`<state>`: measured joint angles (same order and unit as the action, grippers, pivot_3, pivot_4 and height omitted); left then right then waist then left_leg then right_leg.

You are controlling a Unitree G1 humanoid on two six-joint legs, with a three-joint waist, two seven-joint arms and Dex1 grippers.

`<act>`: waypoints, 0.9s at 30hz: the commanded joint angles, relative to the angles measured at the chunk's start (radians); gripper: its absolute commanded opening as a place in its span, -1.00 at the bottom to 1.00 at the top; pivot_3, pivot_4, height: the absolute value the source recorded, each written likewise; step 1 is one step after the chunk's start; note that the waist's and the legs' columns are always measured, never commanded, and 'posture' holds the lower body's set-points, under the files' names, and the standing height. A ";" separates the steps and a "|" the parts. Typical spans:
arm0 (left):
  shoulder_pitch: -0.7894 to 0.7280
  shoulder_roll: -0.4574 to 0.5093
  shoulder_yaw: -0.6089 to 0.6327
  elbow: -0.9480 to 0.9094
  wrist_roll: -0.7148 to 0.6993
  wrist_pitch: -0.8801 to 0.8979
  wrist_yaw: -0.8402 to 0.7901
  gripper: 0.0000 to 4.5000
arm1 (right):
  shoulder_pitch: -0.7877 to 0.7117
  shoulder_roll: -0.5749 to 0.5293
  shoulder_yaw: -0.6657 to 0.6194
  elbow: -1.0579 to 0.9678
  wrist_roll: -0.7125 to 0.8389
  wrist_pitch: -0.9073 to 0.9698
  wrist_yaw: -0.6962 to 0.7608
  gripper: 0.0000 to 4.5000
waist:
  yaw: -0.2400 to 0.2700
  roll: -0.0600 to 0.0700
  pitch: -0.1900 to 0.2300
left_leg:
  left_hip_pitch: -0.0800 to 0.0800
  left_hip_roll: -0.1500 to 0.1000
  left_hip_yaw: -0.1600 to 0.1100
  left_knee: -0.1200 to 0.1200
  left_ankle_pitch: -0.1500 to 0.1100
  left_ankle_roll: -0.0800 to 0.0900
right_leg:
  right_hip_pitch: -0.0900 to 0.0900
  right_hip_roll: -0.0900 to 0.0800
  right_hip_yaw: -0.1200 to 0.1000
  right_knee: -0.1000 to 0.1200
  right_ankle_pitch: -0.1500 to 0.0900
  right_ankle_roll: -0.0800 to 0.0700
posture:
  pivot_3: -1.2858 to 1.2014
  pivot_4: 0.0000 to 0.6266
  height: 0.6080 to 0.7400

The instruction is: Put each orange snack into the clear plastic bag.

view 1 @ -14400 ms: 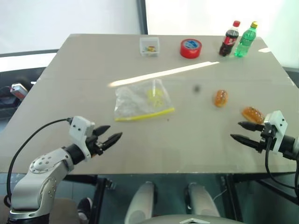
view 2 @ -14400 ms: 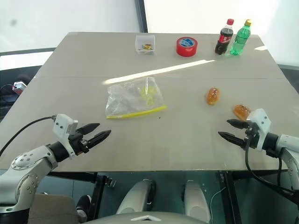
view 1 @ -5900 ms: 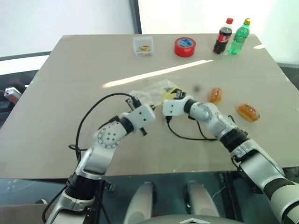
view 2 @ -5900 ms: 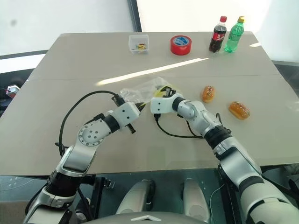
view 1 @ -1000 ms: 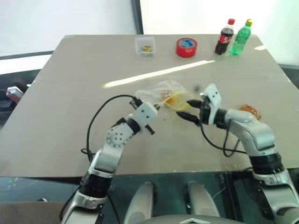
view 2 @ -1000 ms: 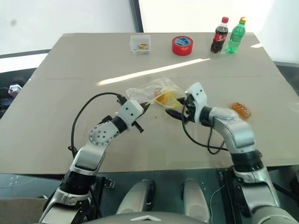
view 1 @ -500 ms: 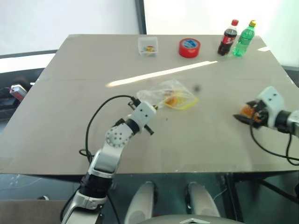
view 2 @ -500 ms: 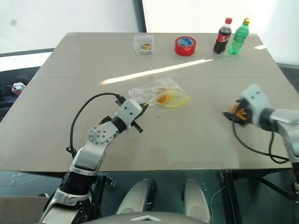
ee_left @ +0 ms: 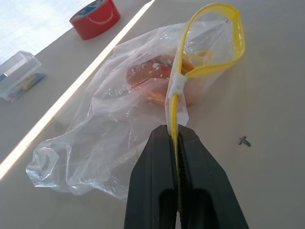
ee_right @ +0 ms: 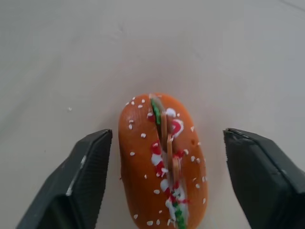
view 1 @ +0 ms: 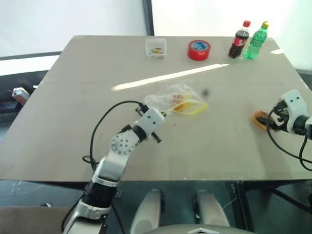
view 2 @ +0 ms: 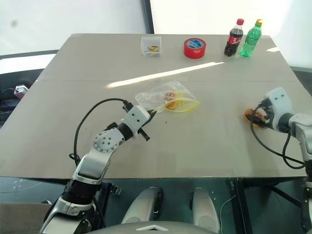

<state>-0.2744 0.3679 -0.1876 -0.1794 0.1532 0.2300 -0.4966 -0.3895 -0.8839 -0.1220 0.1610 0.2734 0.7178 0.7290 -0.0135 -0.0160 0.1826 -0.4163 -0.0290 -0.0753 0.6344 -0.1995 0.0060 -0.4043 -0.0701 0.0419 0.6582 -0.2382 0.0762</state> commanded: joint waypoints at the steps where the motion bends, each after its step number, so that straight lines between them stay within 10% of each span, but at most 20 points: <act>1: -0.003 0.005 0.013 -0.039 -0.002 -0.017 0.013 -1.00 | -0.006 -0.013 -0.002 -0.019 -0.005 0.008 0.017 0.03 | -0.001 0.000 0.000 | 0.000 0.000 0.000 0.000 0.000 0.000 | 0.000 0.000 0.000 0.000 0.000 0.000 | 0.03 -0.52 1.00; 6: 0.004 0.006 0.014 -0.042 -0.003 -0.016 0.015 -1.00 | -0.025 -0.008 -0.009 -0.031 -0.001 -0.003 0.018 -0.98 | 0.000 0.000 0.000 | 0.000 0.000 0.000 0.000 0.000 0.000 | 0.000 0.000 0.000 0.000 0.000 0.000 | 0.03 -0.52 1.00; 17: -0.017 0.006 0.008 -0.027 -0.009 -0.026 0.008 -1.00 | -0.084 0.057 0.111 -0.357 0.104 0.009 0.142 -0.99 | -0.001 0.000 0.000 | 0.000 0.000 -0.001 0.000 0.000 0.000 | 0.000 0.000 -0.001 0.000 0.000 0.000 | 0.03 -0.52 1.00; 27: -0.039 0.005 -0.008 -0.030 -0.013 -0.055 -0.011 -1.00 | -0.299 0.280 0.357 -0.192 -0.051 -0.066 0.092 -0.99 | -0.001 0.000 0.000 | 0.000 0.000 -0.001 0.000 0.000 0.000 | 0.000 0.000 -0.001 0.000 0.000 0.000 | 0.03 -0.52 1.00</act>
<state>-0.3019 0.3695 -0.1975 -0.1781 0.1524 0.2017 -0.5006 -0.6372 -0.6192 0.2299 -0.0546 0.2469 0.6894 0.8316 -0.0145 -0.0161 0.1826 -0.4164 -0.0293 -0.0765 0.6346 -0.1995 0.0059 -0.4045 -0.0701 0.0407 0.6583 -0.2380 0.0762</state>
